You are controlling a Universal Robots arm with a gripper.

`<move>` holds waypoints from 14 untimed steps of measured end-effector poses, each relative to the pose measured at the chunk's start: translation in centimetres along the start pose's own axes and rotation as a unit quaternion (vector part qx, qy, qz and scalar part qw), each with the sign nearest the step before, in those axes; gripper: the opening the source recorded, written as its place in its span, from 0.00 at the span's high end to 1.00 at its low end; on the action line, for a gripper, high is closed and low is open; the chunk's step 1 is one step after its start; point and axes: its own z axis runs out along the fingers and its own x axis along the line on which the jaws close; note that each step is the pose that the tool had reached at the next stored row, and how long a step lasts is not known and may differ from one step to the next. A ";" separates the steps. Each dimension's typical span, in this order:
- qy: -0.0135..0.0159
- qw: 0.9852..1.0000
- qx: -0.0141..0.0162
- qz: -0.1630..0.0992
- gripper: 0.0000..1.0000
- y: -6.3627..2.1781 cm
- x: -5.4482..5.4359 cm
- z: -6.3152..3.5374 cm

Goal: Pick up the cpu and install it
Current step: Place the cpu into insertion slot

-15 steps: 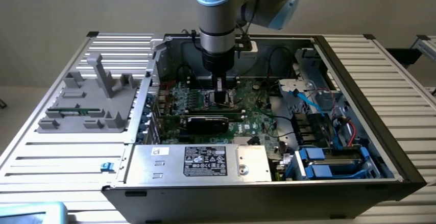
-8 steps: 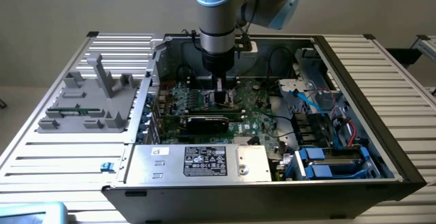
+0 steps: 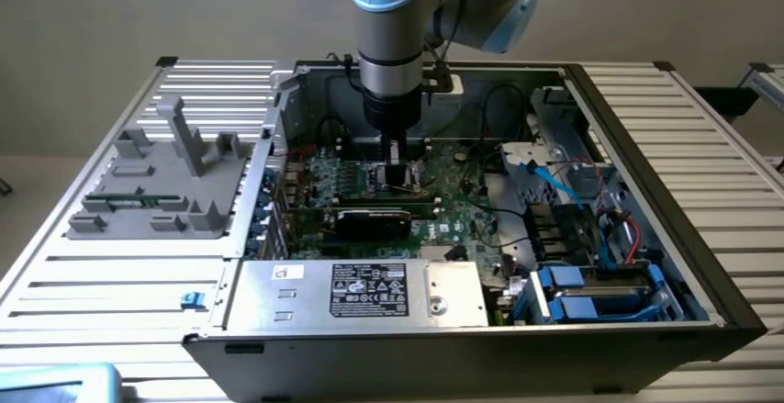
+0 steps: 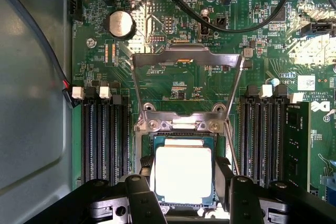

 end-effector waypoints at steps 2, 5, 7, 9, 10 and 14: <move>0.000 1.000 0.000 0.000 0.46 0.00 0.0 0.00; 0.000 1.000 0.000 0.000 0.46 -0.01 0.0 0.00; 0.000 1.000 0.000 0.000 0.46 -0.04 0.0 0.00; 0.000 1.000 0.000 0.000 0.46 -0.04 0.0 0.00; 0.000 1.000 0.000 0.000 0.46 -0.04 0.0 0.00; 0.001 1.000 0.000 0.001 0.46 -0.05 0.0 0.00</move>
